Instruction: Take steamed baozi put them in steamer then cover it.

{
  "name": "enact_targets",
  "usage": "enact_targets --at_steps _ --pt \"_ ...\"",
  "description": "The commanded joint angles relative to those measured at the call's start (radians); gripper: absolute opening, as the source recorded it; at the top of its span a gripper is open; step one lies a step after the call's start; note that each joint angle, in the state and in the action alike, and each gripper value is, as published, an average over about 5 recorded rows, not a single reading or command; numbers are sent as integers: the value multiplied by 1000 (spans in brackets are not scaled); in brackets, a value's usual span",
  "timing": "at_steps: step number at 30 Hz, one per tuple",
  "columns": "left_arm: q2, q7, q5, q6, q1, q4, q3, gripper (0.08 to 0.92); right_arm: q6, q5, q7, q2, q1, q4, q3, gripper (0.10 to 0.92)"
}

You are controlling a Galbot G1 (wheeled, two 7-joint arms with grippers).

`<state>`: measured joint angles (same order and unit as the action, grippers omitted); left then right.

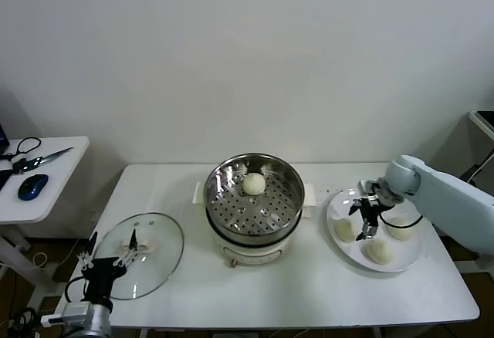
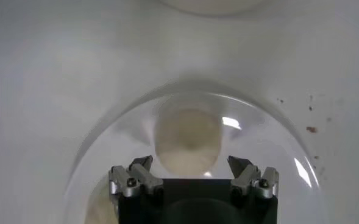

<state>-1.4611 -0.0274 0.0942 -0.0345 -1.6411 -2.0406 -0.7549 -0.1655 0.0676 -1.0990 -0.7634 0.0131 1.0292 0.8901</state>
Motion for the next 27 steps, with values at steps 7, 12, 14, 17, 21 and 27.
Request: enact_targets --at_steps 7,12,14,17,21,27 --pt "-2 -1 -2 1 0 3 0 823 5 -19 -14 -68 -47 -78 -38 823" --pt "-2 -1 -2 1 -1 3 0 823 15 -16 -23 -60 -37 -84 -36 801" --pt "-2 -2 -2 1 -1 3 0 823 20 -15 -25 -54 -32 -85 -34 777" --pt "-3 -2 -2 2 -2 3 1 823 25 -8 -25 -48 -28 -84 -36 753" --pt "-4 -3 -2 4 -5 3 2 823 26 12 -24 -35 -13 -68 -30 740" --pt "-3 -3 0 5 -10 -2 2 823 31 75 -28 26 90 -17 27 734"
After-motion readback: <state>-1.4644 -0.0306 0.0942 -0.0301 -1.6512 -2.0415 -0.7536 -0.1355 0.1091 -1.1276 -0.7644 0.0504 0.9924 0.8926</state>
